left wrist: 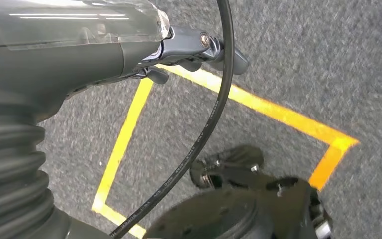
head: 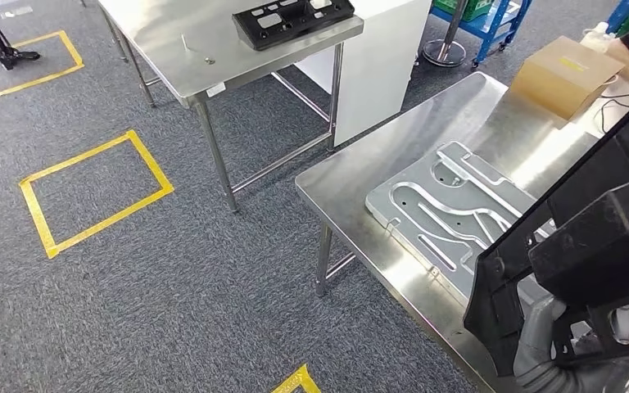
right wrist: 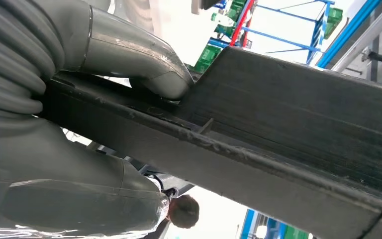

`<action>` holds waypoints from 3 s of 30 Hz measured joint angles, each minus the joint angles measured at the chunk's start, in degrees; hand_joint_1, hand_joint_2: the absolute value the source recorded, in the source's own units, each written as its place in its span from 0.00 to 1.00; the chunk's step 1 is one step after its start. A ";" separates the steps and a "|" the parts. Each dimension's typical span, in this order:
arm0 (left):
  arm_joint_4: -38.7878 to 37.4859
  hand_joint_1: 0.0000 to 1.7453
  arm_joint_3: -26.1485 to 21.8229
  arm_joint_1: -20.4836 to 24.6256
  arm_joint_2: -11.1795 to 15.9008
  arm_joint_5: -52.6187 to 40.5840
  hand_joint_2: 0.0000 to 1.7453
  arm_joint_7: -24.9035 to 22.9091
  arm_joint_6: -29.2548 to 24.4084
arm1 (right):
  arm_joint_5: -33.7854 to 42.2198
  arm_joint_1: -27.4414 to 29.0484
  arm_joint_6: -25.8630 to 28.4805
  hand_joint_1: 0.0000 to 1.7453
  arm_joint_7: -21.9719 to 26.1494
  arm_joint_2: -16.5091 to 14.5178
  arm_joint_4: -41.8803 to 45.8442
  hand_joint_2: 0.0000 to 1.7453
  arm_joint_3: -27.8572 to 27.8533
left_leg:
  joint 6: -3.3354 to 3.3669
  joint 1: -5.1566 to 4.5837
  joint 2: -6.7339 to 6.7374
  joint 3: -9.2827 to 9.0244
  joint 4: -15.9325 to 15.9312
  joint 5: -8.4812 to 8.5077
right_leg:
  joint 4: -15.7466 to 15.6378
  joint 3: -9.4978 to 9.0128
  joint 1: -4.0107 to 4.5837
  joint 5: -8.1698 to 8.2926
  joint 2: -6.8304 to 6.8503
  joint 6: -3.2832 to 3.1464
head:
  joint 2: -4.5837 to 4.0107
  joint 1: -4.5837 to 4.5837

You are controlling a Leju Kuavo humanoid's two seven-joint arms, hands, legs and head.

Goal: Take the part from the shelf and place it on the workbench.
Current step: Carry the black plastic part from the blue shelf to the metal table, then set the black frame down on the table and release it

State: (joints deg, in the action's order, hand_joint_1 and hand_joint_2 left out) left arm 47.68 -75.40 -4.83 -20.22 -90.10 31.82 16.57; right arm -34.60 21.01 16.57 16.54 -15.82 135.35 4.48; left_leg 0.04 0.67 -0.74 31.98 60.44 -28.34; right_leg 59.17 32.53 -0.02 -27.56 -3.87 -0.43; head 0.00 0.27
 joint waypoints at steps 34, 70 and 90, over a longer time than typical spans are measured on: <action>-0.01 0.00 0.33 0.02 -0.07 -0.03 1.00 -3.76 -1.35 | -9.82 0.70 2.04 1.00 -4.04 -0.01 0.13 1.00 0.02 | 0.29 0.06 -2.36 -0.21 -0.38 0.04 | -0.08 -0.27 -0.21 -0.39 -3.39 0.36 | -0.01 -0.11; -0.16 0.00 1.00 0.08 -0.13 -0.01 1.00 -6.13 -1.43 | -11.14 0.40 2.47 1.00 -7.25 0.15 0.93 1.00 0.08 | 1.57 0.50 0.19 -0.76 -1.56 0.61 | 8.26 4.76 -0.40 -4.29 2.69 2.01 | -0.01 -0.59; -0.16 0.00 2.03 -0.13 0.10 -0.03 1.00 -9.42 -3.20 | -25.62 -0.70 -3.95 1.00 -16.34 0.31 -1.00 1.00 0.10 | -1.24 0.41 1.26 3.61 9.37 -4.19 | -0.99 -0.08 -0.02 0.67 3.50 -1.37 | -0.01 0.14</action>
State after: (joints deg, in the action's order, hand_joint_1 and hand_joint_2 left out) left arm 47.52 -73.37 -4.96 -20.12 -90.14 22.40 13.37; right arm -60.22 20.31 12.62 0.20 -15.51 134.36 4.58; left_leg -1.20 1.08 0.52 35.59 69.82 -32.53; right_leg 58.18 32.45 -0.05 -26.89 -0.37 -1.80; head -0.01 0.42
